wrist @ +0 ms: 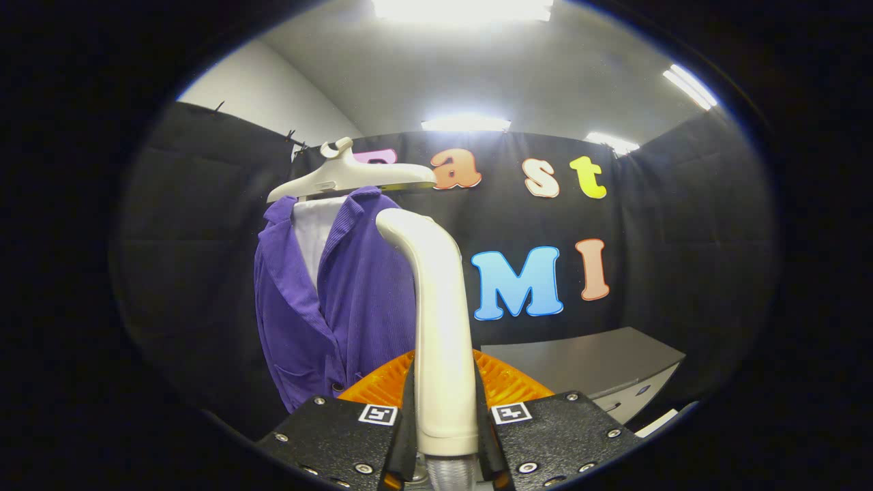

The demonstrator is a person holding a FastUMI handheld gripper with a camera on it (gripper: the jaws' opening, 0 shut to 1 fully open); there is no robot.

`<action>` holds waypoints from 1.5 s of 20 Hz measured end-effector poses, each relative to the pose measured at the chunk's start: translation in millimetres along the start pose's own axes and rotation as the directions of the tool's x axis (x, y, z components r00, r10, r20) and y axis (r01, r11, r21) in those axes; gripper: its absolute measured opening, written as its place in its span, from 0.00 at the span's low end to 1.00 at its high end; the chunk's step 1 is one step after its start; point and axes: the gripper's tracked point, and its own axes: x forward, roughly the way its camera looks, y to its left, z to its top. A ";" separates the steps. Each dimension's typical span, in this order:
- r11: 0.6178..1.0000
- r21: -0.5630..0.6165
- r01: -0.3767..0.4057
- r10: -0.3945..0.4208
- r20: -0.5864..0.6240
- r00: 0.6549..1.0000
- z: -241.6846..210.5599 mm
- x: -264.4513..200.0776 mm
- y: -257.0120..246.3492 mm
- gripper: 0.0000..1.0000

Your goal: Iron the clothes twice with a garment steamer, once on the left side and once on the right side.

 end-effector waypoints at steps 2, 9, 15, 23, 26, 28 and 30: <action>0.998 -0.064 0.023 -0.021 0.026 0.999 4.0 7.6 8.3 0.36; 0.982 -0.163 0.101 -0.089 0.074 0.993 6.2 31.1 30.6 0.35; 0.962 -0.240 0.132 -0.119 0.070 0.990 4.8 47.6 45.1 0.35; 0.943 -0.304 0.137 -0.130 0.045 0.991 -21.0 39.1 40.3 0.35; 0.937 -0.322 0.133 -0.134 0.019 0.991 -44.1 33.8 38.7 0.36; 0.929 -0.346 0.132 -0.138 0.007 0.990 -58.6 30.3 38.7 0.36; 0.919 -0.373 0.130 -0.142 -0.005 0.990 -77.3 27.5 38.2 0.36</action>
